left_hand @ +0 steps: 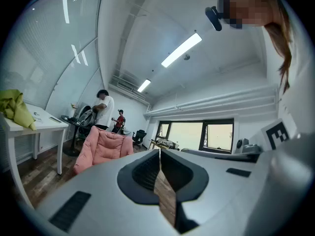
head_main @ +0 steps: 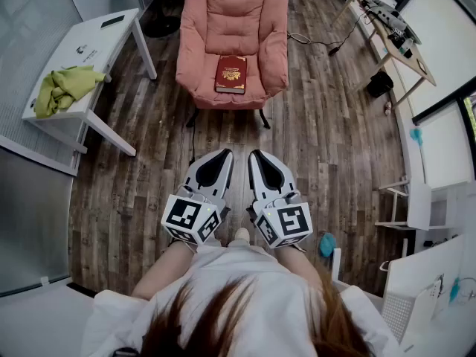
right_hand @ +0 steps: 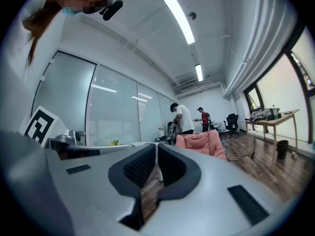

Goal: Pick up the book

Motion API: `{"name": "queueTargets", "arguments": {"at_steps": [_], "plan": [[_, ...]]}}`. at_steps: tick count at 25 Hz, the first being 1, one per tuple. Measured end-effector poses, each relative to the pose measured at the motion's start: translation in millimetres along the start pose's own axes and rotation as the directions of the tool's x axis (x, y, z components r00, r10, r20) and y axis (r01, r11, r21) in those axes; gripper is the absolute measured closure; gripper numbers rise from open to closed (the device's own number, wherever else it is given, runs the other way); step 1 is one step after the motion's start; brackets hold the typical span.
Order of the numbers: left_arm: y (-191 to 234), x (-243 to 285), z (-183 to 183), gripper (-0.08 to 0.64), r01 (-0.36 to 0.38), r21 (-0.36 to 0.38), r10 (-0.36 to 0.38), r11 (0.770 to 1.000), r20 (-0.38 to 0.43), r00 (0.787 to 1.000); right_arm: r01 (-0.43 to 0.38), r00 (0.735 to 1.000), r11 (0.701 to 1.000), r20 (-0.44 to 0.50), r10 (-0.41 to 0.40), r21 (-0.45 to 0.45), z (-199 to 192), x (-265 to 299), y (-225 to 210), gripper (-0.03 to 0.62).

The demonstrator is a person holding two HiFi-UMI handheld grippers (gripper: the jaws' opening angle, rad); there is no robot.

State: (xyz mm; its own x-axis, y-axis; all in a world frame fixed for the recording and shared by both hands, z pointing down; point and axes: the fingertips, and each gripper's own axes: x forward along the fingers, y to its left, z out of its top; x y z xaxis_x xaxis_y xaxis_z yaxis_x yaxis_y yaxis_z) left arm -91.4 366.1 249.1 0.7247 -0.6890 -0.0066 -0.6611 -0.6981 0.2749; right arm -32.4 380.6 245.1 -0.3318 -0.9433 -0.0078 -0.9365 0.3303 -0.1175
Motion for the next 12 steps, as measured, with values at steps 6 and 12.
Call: {"name": "queueTargets", "arguments": {"at_steps": [6,12], "plan": [[6,-2,-2,0.555,-0.009,0.0,0.009,1.0,-0.006,1.0,0.001,1.0,1.0,0.006,-0.001,-0.007,2,1,5,0.555],[12,-4,-8,0.555,-0.007,-0.01,0.006,1.0,-0.025,1.0,0.004,1.0,1.0,0.014,-0.005,0.009,3,3,11,0.555]]}}
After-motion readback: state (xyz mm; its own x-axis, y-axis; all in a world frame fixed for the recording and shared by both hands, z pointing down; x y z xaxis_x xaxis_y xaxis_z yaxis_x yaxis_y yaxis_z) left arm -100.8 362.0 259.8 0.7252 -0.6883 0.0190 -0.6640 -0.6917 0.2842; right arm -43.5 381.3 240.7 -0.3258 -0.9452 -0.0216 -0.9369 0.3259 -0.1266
